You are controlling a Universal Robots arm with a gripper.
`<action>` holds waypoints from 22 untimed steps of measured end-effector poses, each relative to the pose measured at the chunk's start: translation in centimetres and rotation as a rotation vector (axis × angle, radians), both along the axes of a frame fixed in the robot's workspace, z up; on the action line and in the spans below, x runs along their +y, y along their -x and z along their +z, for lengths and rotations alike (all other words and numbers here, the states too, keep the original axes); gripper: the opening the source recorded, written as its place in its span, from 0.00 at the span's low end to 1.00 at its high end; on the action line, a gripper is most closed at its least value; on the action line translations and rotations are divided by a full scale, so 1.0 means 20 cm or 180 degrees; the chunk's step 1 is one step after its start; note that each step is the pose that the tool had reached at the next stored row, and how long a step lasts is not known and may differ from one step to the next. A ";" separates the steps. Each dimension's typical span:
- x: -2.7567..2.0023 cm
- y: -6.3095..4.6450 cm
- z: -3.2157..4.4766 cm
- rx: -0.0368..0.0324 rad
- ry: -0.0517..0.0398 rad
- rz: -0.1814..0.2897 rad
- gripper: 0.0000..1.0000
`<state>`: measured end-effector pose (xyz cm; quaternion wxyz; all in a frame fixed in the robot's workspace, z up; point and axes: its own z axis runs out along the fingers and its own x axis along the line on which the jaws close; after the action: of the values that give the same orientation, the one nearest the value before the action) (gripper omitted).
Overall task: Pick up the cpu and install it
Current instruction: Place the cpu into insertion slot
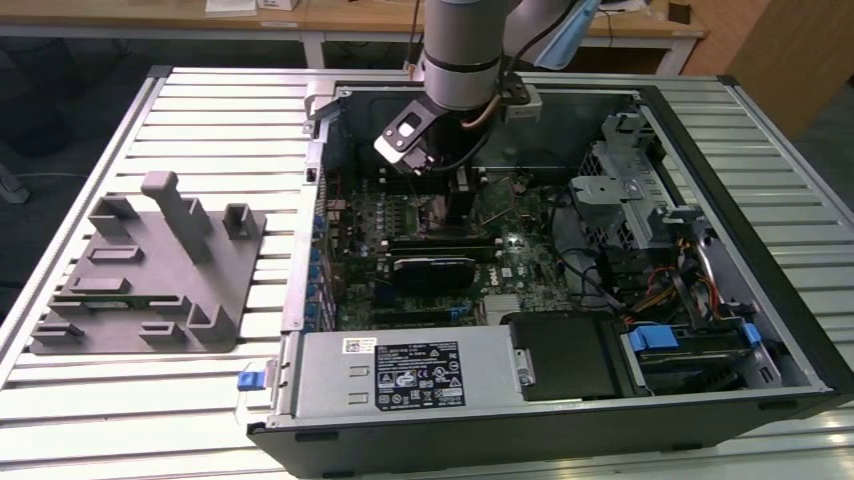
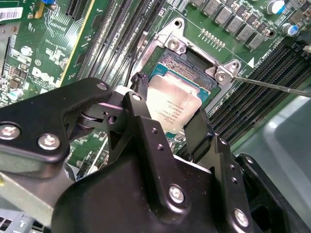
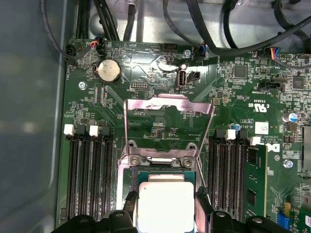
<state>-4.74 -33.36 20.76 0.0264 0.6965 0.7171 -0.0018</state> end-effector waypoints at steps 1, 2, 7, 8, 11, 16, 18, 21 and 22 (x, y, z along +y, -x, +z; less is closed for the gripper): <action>0.000 0.00 0.000 0.0000 0.0000 0.0000 0.54; 0.000 0.00 0.000 0.0000 -0.0001 0.0000 0.54; 0.000 0.00 -0.004 -0.0001 -0.0004 0.0000 0.54; 0.000 0.00 -0.006 -0.0001 -0.0004 0.0000 0.54; 0.000 0.00 -0.013 0.0000 -0.0003 0.0000 0.54; 0.000 0.00 -0.021 0.0000 -0.0003 -0.0025 0.54; 0.000 0.00 -0.022 0.0000 -0.0003 -0.0052 0.54; 0.000 0.00 -0.023 0.0000 -0.0003 -0.0068 0.54; 0.000 0.00 -0.023 0.0000 -0.0003 -0.0068 0.54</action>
<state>-4.74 -33.35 20.30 0.0261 0.7042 0.7096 -0.0017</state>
